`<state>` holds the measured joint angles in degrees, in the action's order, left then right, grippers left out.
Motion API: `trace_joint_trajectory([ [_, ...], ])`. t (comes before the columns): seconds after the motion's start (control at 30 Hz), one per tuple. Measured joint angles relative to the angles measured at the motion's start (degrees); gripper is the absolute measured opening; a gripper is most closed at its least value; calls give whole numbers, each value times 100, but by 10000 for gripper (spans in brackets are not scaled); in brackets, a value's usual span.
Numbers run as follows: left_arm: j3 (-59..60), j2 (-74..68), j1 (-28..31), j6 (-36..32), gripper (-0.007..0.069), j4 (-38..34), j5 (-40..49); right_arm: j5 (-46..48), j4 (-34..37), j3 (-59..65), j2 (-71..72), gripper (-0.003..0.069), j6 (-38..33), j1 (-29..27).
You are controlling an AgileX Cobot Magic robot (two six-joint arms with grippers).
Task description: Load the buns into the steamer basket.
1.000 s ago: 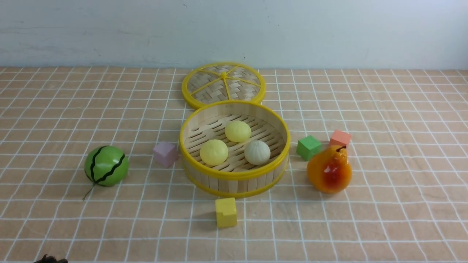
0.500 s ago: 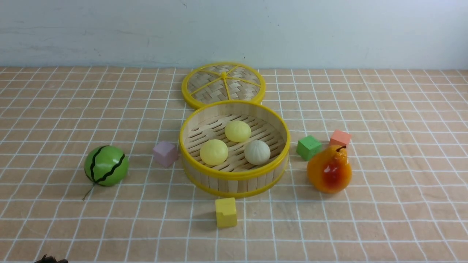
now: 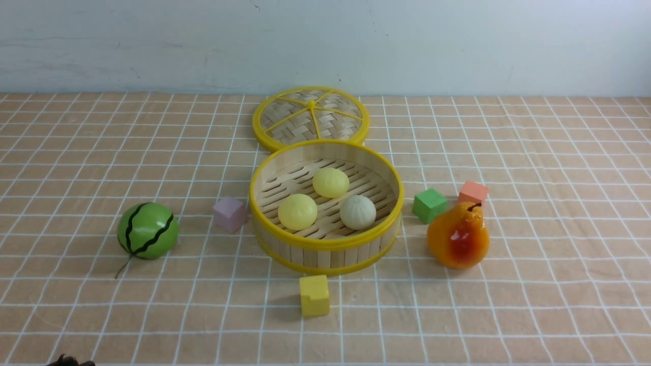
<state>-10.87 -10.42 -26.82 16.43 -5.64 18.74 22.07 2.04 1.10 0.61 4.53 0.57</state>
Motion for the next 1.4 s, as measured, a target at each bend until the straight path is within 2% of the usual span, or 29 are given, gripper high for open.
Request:
trace_joint_trajectory([
  [0.33, 11, 199, 143, 0, 170, 485, -276, 0, 0, 0, 0, 50, 0, 0],
  [0.43, 16, 506, 582, 0, 111, 470, -330, 0, 0, 0, 0, 53, 0, 0],
  [0.53, 52, 889, 1361, 0, 3, 396, -354, 0, 0, 0, 0, 59, 0, 0],
  [0.57, 58, 934, 1405, 0, -2, 395, -353, 0, 0, 0, 0, 60, 0, 0],
  [0.6, 119, 1071, 1734, 0, -13, 357, -369, 0, 0, 0, 0, 63, 0, 0],
  [0.7, 206, 1105, 1933, 0, -13, 322, -369, 0, 0, 0, 0, 65, 0, 0],
  [0.9, 392, 1105, 2001, 0, -13, 267, -369, 0, 0, 0, 0, 76, 0, 0],
  [1.17, 1131, 1105, 2001, 0, -13, -150, -392, 0, 0, 0, 0, 87, 0, 0],
  [1.4, 1258, 1105, 2001, 0, -13, -258, 358, 0, 0, 0, 0, 95, 0, 0],
])
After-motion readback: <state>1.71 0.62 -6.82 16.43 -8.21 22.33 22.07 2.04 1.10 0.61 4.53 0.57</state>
